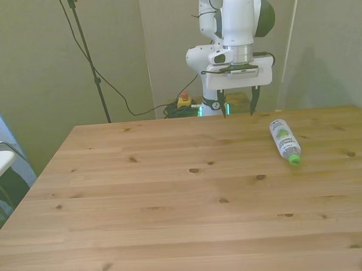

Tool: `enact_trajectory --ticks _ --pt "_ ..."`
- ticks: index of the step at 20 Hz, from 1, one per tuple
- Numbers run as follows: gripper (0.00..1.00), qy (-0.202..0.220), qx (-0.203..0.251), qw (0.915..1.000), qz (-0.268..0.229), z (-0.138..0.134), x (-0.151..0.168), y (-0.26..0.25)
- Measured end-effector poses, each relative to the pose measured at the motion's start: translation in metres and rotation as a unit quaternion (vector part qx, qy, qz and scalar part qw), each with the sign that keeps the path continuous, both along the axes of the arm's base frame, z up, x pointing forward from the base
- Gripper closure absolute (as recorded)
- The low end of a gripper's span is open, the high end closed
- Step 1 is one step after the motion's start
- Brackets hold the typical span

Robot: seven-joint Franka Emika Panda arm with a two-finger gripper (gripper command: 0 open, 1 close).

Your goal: Stand the water bottle

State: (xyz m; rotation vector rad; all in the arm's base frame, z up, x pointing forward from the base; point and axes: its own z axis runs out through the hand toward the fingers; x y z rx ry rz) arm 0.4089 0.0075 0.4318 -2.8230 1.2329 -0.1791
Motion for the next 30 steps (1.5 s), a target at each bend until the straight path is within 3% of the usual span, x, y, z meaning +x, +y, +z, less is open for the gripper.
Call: enact_trajectory --ticks 5,14,23,30 --pt "0.00 -0.003 0.001 1.0000 0.001 0.006 0.008 0.001" --pt "0.00 -0.020 0.003 0.9993 -0.032 0.039 0.087 0.037" --pt "0.00 0.001 -0.012 0.9978 -0.065 -0.017 0.176 0.083" --pt "0.00 0.026 -0.017 0.9981 -0.053 -0.060 0.197 0.107"
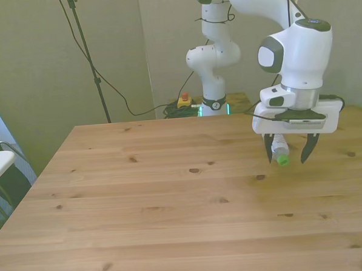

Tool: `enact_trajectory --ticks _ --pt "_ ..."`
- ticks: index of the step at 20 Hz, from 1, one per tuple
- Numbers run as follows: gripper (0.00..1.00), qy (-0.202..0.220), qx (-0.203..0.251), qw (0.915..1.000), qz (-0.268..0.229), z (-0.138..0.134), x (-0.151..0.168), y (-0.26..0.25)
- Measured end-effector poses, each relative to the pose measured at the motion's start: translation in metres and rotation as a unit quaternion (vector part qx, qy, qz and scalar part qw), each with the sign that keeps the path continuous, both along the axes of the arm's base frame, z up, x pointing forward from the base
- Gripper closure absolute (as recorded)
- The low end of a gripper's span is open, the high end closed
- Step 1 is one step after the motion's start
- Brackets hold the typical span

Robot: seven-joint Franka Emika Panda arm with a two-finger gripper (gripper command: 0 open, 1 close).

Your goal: Stand the water bottle

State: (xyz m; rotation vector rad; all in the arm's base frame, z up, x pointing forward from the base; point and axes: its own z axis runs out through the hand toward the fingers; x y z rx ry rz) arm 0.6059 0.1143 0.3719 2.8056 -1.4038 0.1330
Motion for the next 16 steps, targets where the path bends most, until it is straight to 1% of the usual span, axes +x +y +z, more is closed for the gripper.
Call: enact_trajectory --ticks 4,8,9,13,16 --pt "0.00 0.007 -0.002 1.0000 0.007 -0.009 -0.002 0.013" --pt "0.00 0.013 -0.005 0.9999 0.004 -0.012 -0.002 0.012" --pt "1.00 0.015 -0.006 0.9999 0.002 -0.013 -0.002 0.011" --pt "1.00 0.019 -0.007 0.9998 0.000 -0.014 -0.003 0.007" --pt "1.00 0.030 -0.009 0.9995 -0.003 -0.016 -0.005 0.006"
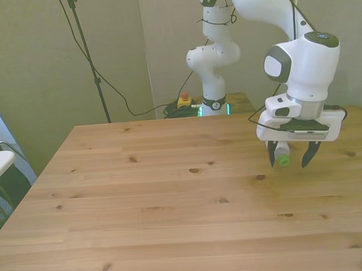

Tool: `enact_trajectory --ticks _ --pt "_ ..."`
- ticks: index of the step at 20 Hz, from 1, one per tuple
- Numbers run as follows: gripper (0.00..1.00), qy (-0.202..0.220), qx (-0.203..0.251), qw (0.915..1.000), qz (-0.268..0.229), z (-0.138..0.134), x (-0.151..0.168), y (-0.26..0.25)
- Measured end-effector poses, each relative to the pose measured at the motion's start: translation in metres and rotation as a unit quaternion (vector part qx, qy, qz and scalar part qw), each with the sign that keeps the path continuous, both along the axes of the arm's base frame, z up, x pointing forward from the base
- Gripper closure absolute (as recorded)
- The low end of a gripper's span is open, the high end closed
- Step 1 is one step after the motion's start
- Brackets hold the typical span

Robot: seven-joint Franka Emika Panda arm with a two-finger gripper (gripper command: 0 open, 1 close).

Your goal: Stand the water bottle

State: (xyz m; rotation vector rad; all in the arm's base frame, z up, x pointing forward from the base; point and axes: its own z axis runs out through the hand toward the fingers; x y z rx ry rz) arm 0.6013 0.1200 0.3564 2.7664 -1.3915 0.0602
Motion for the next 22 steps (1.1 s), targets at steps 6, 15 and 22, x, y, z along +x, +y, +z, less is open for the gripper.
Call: enact_trajectory --ticks 6,15,22 --pt "1.00 0.015 0.005 0.9997 -0.020 0.001 0.000 -0.007" --pt "1.00 0.038 0.007 0.9989 -0.027 -0.004 -0.005 -0.009" --pt "1.00 0.052 0.005 0.9976 -0.046 -0.005 0.000 -0.016"
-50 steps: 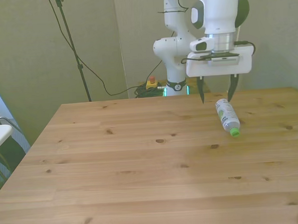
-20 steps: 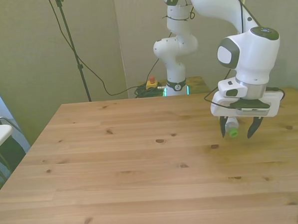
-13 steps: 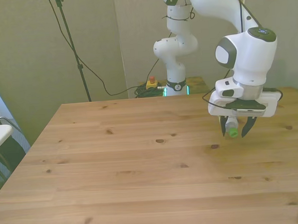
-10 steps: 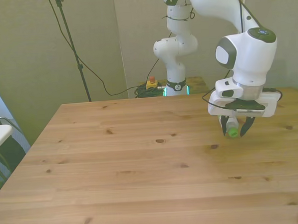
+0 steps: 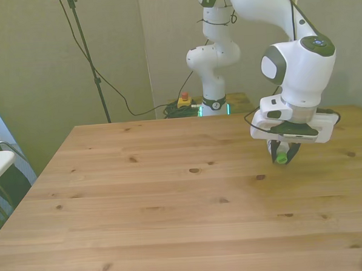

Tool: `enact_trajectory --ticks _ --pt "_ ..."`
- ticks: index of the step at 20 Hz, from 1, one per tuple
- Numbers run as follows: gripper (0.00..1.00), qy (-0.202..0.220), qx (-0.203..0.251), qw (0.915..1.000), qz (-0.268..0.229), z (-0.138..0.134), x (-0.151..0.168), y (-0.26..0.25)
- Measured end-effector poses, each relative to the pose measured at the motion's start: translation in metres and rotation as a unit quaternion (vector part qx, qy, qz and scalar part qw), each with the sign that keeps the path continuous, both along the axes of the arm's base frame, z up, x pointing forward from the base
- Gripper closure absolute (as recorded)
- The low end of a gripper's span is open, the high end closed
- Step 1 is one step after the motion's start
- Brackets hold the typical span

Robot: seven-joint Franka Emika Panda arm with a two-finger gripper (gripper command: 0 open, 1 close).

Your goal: Stand the water bottle

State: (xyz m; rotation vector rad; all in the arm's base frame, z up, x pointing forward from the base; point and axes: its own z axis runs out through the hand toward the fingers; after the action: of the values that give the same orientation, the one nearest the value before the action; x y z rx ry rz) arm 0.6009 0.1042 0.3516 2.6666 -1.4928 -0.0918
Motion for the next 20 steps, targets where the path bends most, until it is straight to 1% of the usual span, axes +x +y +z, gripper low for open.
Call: enact_trajectory --ticks 3,5,7,9,12,15,16,18,19,20 --pt "1.00 -0.012 0.017 0.9996 -0.020 0.008 0.007 -0.004" --pt "1.00 -0.032 0.026 0.9986 -0.033 0.019 0.013 -0.006" --pt "1.00 -0.066 0.030 0.9962 -0.047 0.034 0.016 -0.006" --pt "1.00 -0.111 0.020 0.9916 -0.063 0.053 0.015 -0.004" --pt "1.00 -0.173 -0.009 0.9808 -0.089 0.081 0.004 -0.004" --pt "1.00 -0.233 -0.042 0.9650 -0.112 0.104 -0.012 -0.006" --pt "1.00 -0.260 -0.055 0.9573 -0.115 0.118 -0.037 -0.004" --pt "1.00 -0.264 -0.064 0.9551 -0.118 0.115 -0.038 -0.004" --pt "1.00 -0.272 -0.068 0.9522 -0.123 0.116 -0.037 -0.004" --pt "1.00 -0.285 -0.073 0.9469 -0.131 0.119 -0.036 -0.004"
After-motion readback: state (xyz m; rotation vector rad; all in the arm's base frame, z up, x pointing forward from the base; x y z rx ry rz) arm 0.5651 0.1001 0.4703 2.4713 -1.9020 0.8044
